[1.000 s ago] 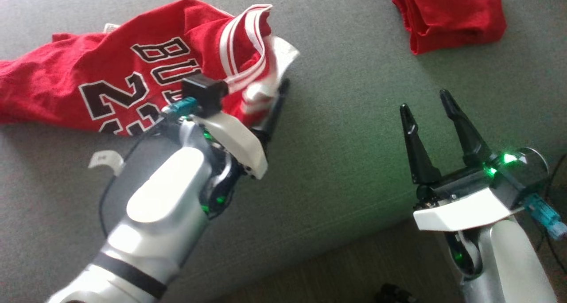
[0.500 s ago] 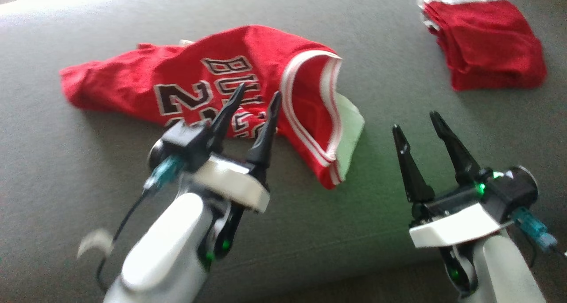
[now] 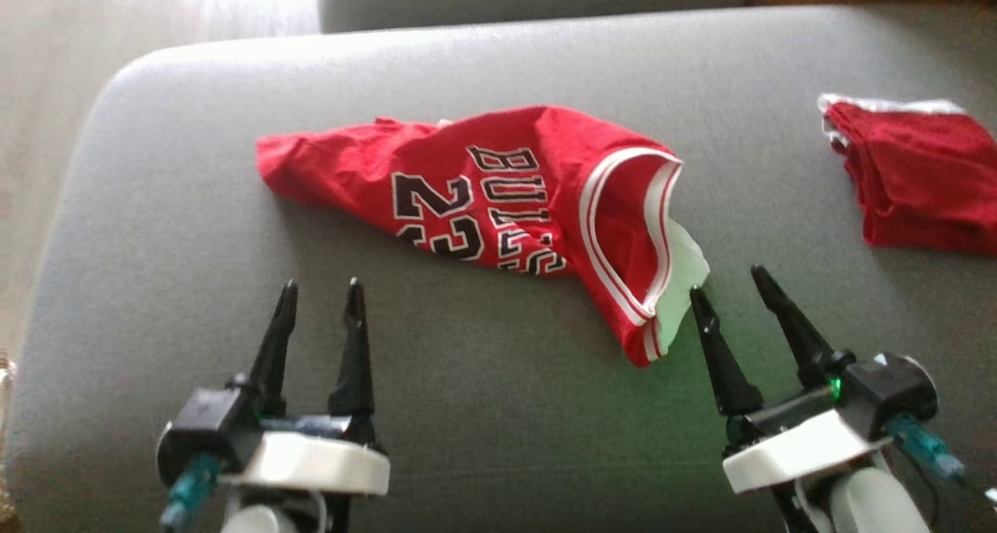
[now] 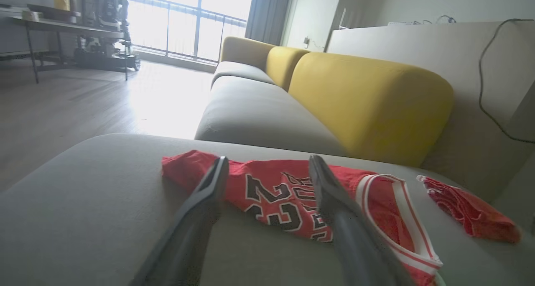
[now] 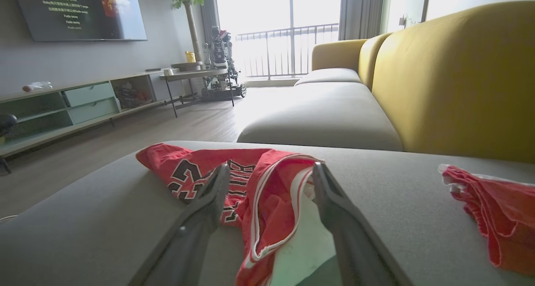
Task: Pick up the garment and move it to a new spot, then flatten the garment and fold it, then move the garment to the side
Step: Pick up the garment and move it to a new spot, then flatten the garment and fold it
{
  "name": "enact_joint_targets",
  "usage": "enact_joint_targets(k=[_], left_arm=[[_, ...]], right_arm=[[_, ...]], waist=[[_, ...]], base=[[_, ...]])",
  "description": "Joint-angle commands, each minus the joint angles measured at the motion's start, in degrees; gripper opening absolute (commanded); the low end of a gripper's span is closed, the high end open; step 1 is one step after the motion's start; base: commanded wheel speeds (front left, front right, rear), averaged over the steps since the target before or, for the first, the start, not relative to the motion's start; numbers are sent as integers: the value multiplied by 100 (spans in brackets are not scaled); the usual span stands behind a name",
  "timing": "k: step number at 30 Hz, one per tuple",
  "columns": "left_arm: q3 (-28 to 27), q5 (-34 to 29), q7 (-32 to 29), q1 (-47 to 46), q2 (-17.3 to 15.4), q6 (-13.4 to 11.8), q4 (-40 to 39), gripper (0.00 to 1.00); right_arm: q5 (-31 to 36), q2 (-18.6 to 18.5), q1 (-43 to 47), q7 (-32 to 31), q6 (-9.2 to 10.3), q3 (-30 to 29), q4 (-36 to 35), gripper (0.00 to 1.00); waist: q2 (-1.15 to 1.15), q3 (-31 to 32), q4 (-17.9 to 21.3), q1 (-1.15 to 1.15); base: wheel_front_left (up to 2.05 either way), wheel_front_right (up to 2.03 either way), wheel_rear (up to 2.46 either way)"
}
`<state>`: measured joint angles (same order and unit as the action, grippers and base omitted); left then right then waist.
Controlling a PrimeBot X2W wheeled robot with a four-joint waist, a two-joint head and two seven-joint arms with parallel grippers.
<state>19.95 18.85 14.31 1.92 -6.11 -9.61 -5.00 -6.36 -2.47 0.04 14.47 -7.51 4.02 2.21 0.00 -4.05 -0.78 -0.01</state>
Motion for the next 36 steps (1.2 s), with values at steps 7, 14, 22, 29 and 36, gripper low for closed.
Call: enact_joint_targets(k=[7, 14, 22, 29, 36], left_arm=[[-613, -555, 68, 537, 246, -21, -236, 100], [-882, -948, 68, 897, 295, 11, -83, 100], [-1054, -1090, 69, 986, 317, -16, -71, 100], [-1075, -1086, 69, 987, 321, -46, -79, 100], [-1019, -1028, 69, 983, 323, -89, -77, 100]], right_arm=[[-81, -41, 238, 52, 2, -38, -134, 100], [-103, -41, 394, 52, 2, -156, -152, 100], [-167, -41, 452, 52, 2, -304, -149, 100], [-205, -41, 474, 52, 2, -343, -142, 100], [-216, -41, 469, 52, 2, -335, -150, 100]], waist=[[0, 463, -184, 1], [0, 550, -151, 1], [0, 585, -201, 1], [0, 595, -234, 1], [0, 597, -227, 1]], base=[[0, 0, 0], [0, 0, 0], [0, 0, 0], [0, 0, 0], [0, 0, 0]])
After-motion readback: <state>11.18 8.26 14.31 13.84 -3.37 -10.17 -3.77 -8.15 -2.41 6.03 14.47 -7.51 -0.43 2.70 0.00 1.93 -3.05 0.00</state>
